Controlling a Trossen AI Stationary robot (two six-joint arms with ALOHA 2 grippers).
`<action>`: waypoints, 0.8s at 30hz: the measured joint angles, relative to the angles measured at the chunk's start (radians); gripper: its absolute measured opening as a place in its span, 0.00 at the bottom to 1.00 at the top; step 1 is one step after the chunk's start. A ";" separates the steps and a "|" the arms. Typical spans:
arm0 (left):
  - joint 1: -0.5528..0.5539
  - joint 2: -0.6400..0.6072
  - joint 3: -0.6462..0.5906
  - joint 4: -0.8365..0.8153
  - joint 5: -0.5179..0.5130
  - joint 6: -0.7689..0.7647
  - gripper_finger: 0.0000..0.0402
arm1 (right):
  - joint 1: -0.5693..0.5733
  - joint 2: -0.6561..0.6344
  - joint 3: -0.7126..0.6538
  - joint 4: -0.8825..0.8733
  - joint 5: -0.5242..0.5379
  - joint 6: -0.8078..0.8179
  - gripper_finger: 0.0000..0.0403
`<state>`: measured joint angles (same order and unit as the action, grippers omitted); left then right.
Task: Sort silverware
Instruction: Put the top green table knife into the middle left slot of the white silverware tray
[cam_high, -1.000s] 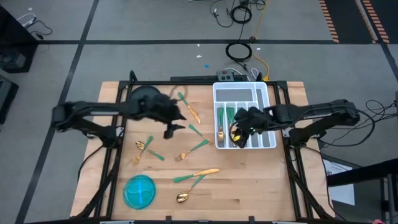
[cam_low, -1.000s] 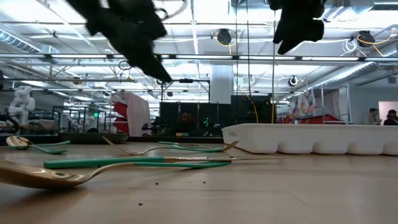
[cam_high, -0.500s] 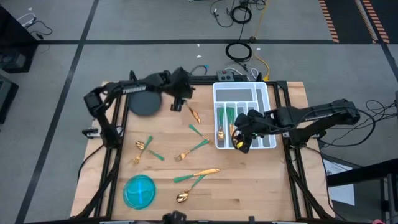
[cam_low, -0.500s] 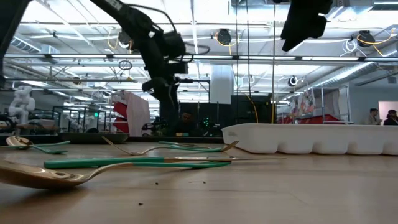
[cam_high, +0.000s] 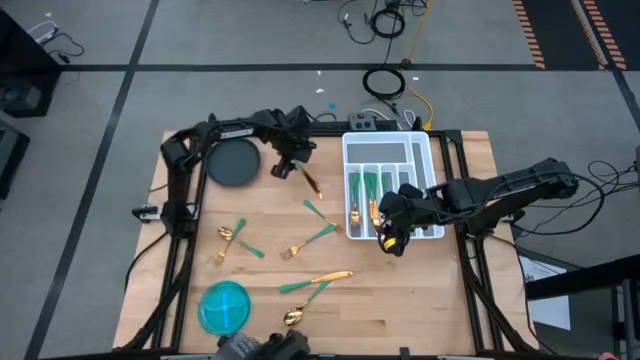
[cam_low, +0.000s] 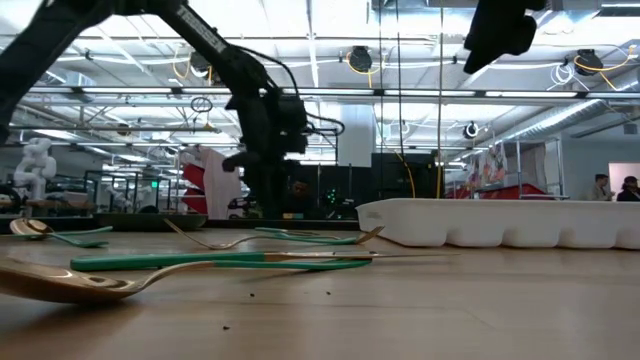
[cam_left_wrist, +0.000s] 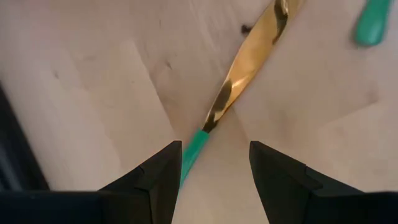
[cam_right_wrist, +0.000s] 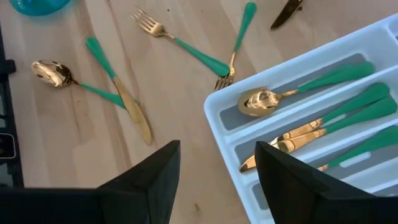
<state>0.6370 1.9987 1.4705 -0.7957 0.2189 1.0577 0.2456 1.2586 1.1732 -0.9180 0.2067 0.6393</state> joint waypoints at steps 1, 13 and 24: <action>0.000 0.015 0.006 0.001 -0.007 0.004 0.49 | 0.002 0.000 0.000 0.000 0.000 0.008 0.50; -0.001 0.099 0.041 -0.002 -0.018 0.077 0.46 | 0.005 0.000 0.000 0.001 0.000 0.031 0.50; -0.026 0.179 0.047 0.018 -0.058 0.058 0.08 | 0.005 0.000 0.000 0.001 0.000 0.054 0.50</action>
<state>0.6109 2.1773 1.5172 -0.7782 0.1604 1.1153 0.2508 1.2587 1.1728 -0.9173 0.2070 0.6937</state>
